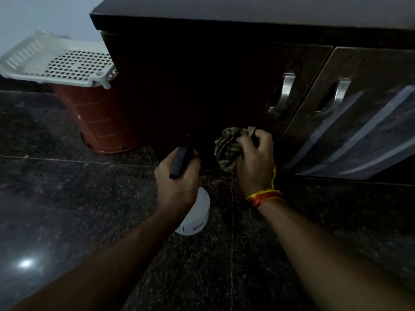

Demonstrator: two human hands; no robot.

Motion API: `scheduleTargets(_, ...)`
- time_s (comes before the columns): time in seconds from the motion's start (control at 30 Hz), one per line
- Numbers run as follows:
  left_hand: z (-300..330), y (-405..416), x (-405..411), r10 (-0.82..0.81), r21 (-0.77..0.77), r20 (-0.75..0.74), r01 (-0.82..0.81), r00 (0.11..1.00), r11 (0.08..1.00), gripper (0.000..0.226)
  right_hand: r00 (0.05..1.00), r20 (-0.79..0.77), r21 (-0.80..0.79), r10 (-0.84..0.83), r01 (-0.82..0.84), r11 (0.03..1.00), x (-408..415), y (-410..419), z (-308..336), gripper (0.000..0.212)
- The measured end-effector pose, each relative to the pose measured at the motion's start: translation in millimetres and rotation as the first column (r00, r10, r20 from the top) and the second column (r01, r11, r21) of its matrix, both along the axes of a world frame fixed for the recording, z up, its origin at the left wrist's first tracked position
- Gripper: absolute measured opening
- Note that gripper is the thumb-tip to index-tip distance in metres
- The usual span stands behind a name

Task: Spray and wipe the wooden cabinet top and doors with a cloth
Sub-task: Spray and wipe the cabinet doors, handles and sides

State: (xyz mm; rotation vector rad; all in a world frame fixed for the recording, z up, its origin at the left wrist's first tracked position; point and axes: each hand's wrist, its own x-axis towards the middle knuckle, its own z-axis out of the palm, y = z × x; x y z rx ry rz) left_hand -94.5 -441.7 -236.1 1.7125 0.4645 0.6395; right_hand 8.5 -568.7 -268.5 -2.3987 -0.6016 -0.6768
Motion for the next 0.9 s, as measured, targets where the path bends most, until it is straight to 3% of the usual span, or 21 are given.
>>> scheduleTargets(0.13,-9,4,1,0.008,-0.010,-0.002,-0.008,1.000,1.000,0.029,0.994,-0.054,0.167,-0.099,0.107,0.980,-1,9,5,0.037)
scheduleTargets(0.37,-12,8,0,0.018,-0.017,0.015,-0.017,1.000,1.000,0.021,0.953,-0.241,0.298,-0.185,0.254,0.920,-10,17,-16,0.037)
scheduleTargets(0.57,-14,11,0,0.025,-0.010,0.033,-0.024,0.999,1.000,0.018,0.864,-0.434,0.580,-0.255,0.485,0.655,-11,37,-6,0.030)
scheduleTargets(0.8,-13,15,-2,0.053,-0.008,0.018,-0.052,0.998,0.999,0.017,0.644,-0.740,0.493,-0.193,0.715,0.496,-12,48,-31,0.031)
scheduleTargets(0.9,-15,17,-2,0.050,0.023,-0.005,-0.050,0.999,0.998,0.014,0.504,-0.864,0.451,0.021,0.754,0.477,-7,48,-30,0.042)
